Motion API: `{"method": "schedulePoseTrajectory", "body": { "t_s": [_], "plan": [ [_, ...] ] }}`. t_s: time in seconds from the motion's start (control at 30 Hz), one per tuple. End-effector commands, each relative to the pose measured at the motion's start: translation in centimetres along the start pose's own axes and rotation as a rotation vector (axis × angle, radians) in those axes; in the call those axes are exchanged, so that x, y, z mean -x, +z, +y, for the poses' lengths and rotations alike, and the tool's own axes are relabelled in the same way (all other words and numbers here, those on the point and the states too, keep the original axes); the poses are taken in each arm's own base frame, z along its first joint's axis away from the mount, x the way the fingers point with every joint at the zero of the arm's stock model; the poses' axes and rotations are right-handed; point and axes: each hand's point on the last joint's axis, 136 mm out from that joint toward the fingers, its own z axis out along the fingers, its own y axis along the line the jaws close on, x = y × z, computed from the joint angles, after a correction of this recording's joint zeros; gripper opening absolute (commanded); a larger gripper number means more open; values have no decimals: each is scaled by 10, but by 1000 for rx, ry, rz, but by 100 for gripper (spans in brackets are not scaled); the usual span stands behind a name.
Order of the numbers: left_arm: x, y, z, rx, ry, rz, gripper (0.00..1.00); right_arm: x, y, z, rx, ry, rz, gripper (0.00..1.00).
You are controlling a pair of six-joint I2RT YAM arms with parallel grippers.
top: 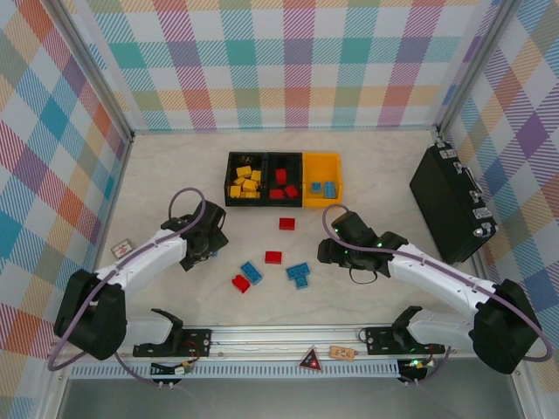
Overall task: Sort the legos into containers by color
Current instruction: Pick up the lego from the middle-left of the table.
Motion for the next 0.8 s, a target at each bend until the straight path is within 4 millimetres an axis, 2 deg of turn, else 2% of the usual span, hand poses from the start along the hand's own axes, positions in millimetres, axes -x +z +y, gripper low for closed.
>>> {"method": "schedulePoseTrajectory", "body": {
  "t_s": [0.0, 0.2, 0.23, 0.37, 0.53, 0.63, 0.77],
  "plan": [
    [0, 15, -6, -8, -43, 26, 86, 4, -3, 2, 1, 11, -7, 70],
    [-6, 26, -11, -6, -30, 72, 53, 5, -3, 0, -10, 11, -12, 70],
    [-7, 25, -12, -9, -27, 77, 46, 5, -3, 0, -8, 11, -13, 70],
    [-6, 16, -23, -56, -3, 98, 26, 7, -3, 2, -7, 11, -17, 70],
    [-4, -6, -52, -140, 65, 109, 21, 11, -6, 3, -5, 4, -27, 70],
    [-4, -24, -82, -189, 145, 105, 20, 14, -11, 3, 1, 4, -40, 70],
    [-10, -48, -131, -252, 268, 89, 20, 17, -19, -2, 12, 2, -52, 70]
  ]
}}
